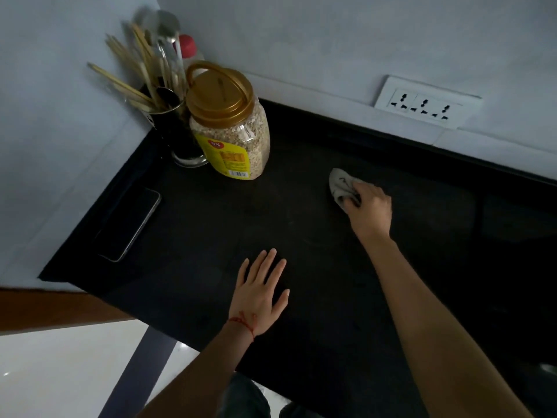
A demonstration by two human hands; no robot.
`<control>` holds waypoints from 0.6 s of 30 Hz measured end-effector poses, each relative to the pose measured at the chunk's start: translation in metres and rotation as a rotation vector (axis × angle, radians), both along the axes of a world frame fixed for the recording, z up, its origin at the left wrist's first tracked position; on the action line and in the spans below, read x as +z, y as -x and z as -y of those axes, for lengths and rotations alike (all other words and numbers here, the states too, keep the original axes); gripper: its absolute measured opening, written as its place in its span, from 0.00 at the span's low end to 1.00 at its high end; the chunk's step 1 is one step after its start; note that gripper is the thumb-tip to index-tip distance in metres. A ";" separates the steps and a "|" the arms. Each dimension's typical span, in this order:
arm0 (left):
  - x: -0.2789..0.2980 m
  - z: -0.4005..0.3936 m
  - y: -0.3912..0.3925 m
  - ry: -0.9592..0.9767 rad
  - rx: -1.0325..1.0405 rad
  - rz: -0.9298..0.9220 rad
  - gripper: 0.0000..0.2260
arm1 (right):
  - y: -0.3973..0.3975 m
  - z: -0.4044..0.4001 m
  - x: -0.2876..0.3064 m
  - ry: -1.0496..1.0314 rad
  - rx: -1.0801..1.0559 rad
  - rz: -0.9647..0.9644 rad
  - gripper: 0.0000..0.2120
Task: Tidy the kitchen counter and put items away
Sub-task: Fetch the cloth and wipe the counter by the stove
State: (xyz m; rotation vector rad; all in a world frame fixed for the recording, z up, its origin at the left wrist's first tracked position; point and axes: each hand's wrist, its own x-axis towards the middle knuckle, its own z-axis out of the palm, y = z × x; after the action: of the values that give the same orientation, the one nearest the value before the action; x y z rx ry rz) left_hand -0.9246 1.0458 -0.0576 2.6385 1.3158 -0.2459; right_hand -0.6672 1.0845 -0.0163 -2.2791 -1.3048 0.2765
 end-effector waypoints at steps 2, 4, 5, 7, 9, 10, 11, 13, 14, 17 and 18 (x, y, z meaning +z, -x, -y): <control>-0.001 0.000 0.001 0.009 -0.004 0.011 0.25 | 0.021 0.025 0.007 -0.051 -0.037 -0.084 0.20; 0.000 0.000 0.001 0.026 -0.006 0.041 0.27 | 0.044 0.054 0.014 -0.077 -0.089 -0.178 0.19; 0.001 0.001 0.002 0.043 -0.009 0.057 0.28 | 0.056 0.071 0.017 -0.104 -0.116 -0.211 0.19; 0.001 0.002 0.004 0.069 -0.024 0.086 0.30 | 0.081 0.107 0.021 -0.152 -0.202 -0.275 0.18; 0.001 0.002 0.005 0.084 -0.035 0.103 0.27 | 0.101 0.143 0.024 -0.180 -0.314 -0.368 0.17; 0.003 0.004 0.004 0.095 -0.036 0.118 0.25 | 0.111 0.164 0.026 -0.211 -0.367 -0.409 0.15; 0.004 0.004 0.003 0.106 -0.012 0.146 0.24 | 0.118 0.180 0.026 -0.239 -0.400 -0.442 0.14; 0.009 0.011 0.000 0.148 -0.004 0.211 0.22 | 0.134 0.217 0.025 -0.277 -0.508 -0.476 0.13; 0.012 0.020 -0.003 0.167 -0.039 0.248 0.20 | 0.142 0.238 0.025 -0.299 -0.588 -0.493 0.13; 0.022 0.059 -0.017 0.259 -0.204 0.397 0.18 | 0.168 0.302 0.024 -0.368 -0.810 -0.504 0.13; 0.026 0.077 -0.023 0.307 -0.275 0.444 0.20 | 0.176 0.323 0.024 -0.387 -0.871 -0.493 0.12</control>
State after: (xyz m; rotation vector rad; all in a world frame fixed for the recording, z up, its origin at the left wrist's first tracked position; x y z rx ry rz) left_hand -0.9013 0.9686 -0.0317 2.4119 0.7144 0.0945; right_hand -0.8434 0.7615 0.0074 -2.0306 -0.0594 0.2213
